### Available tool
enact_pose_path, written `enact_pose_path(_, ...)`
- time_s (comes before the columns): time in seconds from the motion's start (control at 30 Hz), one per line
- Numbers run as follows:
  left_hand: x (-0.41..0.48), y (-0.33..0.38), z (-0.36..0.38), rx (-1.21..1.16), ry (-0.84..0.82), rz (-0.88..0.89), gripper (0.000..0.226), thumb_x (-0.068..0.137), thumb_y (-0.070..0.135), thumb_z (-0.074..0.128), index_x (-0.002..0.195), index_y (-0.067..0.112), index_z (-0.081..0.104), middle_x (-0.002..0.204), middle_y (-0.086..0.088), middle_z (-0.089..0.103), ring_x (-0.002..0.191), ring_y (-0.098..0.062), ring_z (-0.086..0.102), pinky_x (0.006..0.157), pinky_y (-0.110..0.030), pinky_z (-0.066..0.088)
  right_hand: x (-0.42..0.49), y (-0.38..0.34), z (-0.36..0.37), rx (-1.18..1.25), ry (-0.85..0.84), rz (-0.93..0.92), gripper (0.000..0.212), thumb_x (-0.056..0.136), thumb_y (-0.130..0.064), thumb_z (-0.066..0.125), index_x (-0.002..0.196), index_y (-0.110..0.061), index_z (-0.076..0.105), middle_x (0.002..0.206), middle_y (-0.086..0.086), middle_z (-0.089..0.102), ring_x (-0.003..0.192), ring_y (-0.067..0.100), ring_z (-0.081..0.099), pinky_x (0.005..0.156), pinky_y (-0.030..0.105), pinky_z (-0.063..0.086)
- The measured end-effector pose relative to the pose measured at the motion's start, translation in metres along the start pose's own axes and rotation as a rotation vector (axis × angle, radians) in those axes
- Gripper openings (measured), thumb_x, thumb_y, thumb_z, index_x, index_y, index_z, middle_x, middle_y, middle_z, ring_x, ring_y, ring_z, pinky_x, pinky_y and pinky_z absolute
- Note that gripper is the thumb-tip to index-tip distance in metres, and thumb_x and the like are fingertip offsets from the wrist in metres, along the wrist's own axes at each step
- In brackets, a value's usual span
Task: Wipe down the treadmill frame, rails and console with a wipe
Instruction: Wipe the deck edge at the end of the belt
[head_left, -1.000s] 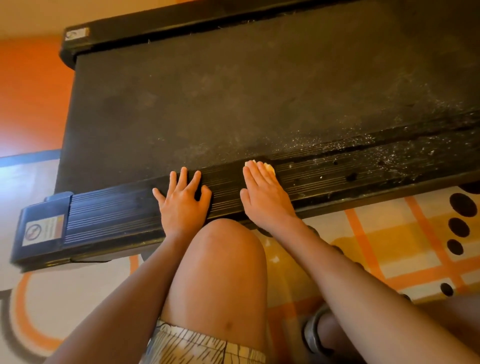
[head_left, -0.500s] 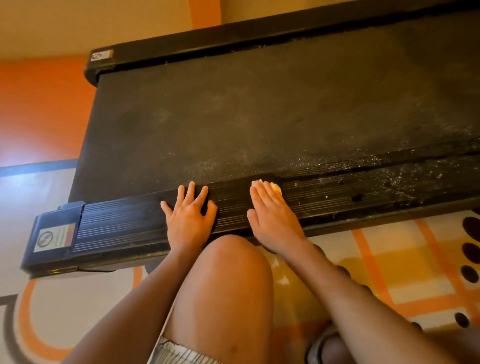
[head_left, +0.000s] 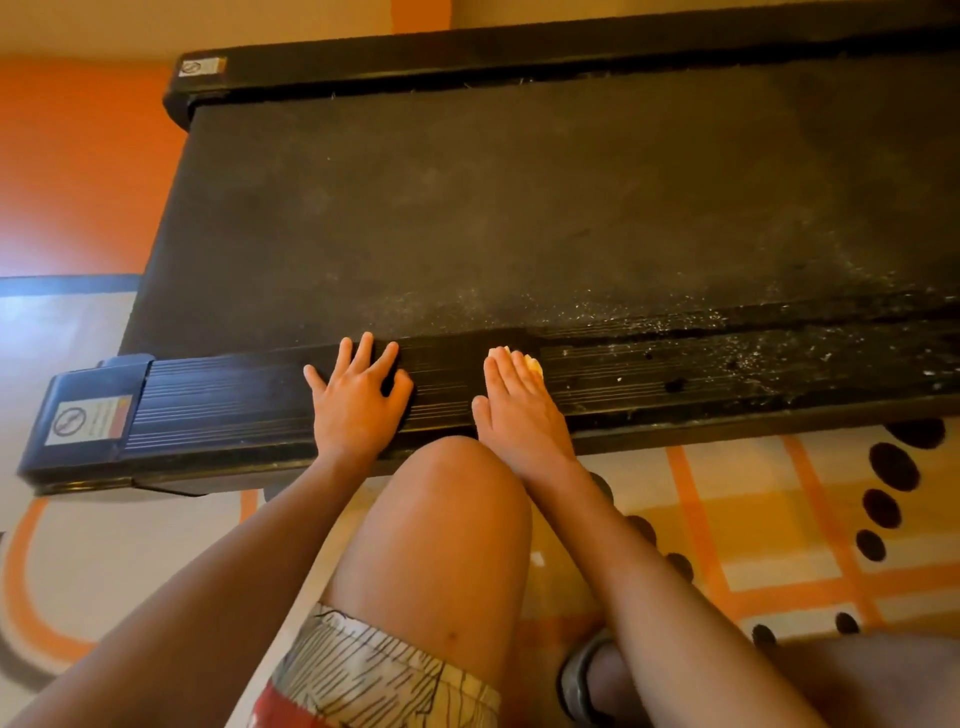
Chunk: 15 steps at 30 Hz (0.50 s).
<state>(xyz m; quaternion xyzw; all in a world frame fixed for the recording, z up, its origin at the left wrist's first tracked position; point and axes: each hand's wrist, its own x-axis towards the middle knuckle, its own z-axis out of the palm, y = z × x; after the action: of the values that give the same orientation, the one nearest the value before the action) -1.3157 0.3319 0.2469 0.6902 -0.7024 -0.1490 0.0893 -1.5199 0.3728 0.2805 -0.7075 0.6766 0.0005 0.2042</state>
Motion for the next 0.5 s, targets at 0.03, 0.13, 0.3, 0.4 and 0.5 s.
enact_pose_path(0.03, 0.0, 0.0, 0.001, -0.001, 0.002, 0.002, 0.052, 0.106, 0.051, 0.033, 0.156, 0.034, 0.036, 0.167, -0.002, 0.023, 0.156, -0.026, 0.011, 0.121, -0.066, 0.001, -0.008, 0.003, 0.002, 0.005, -0.013, -0.016, 0.06, 0.112, -0.04, 0.021, 0.164, -0.016, 0.003, 0.172, 0.002, -0.003, 0.158, 0.018, -0.008, 0.128, 0.037, -0.004)
enact_pose_path(0.13, 0.0, 0.003, 0.001, 0.01, -0.001, 0.007, 0.053, 0.107, 0.051, 0.032, 0.156, 0.033, 0.035, 0.167, -0.002, 0.023, 0.156, -0.026, 0.01, 0.121, -0.067, 0.002, -0.003, 0.013, -0.001, 0.008, -0.016, -0.047, 0.06, 0.112, -0.04, 0.021, 0.164, -0.016, 0.005, 0.172, 0.001, -0.001, 0.158, 0.017, -0.007, 0.125, 0.033, -0.006)
enact_pose_path(0.3, -0.001, 0.002, 0.001, 0.021, -0.007, 0.004, 0.054, 0.106, 0.052, 0.031, 0.157, 0.033, 0.034, 0.168, -0.002, 0.021, 0.156, -0.026, 0.009, 0.121, -0.067, 0.002, 0.026, 0.009, -0.011, -0.044, -0.002, -0.011, 0.06, 0.112, -0.041, 0.022, 0.164, -0.016, 0.003, 0.172, 0.002, -0.003, 0.158, 0.019, -0.008, 0.127, 0.037, -0.003)
enact_pose_path(0.4, 0.0, 0.001, 0.001, 0.015, -0.008, 0.005, 0.054, 0.106, 0.053, 0.031, 0.157, 0.034, 0.034, 0.168, -0.002, 0.021, 0.156, -0.026, 0.009, 0.12, -0.066, 0.001, 0.013, 0.003, -0.006, 0.009, 0.005, -0.018, 0.061, 0.112, -0.04, 0.023, 0.164, -0.016, 0.004, 0.172, 0.002, -0.003, 0.158, 0.019, -0.008, 0.127, 0.037, -0.004)
enact_pose_path(0.5, 0.001, 0.001, 0.002, 0.009, -0.008, 0.003, 0.054, 0.106, 0.053, 0.031, 0.157, 0.034, 0.034, 0.167, -0.001, 0.022, 0.156, -0.026, 0.009, 0.12, -0.065, 0.0, -0.012, 0.004, 0.008, -0.008, -0.002, -0.064, 0.061, 0.111, -0.041, 0.023, 0.164, -0.017, 0.004, 0.172, 0.001, -0.002, 0.158, 0.018, -0.008, 0.129, 0.038, -0.001)
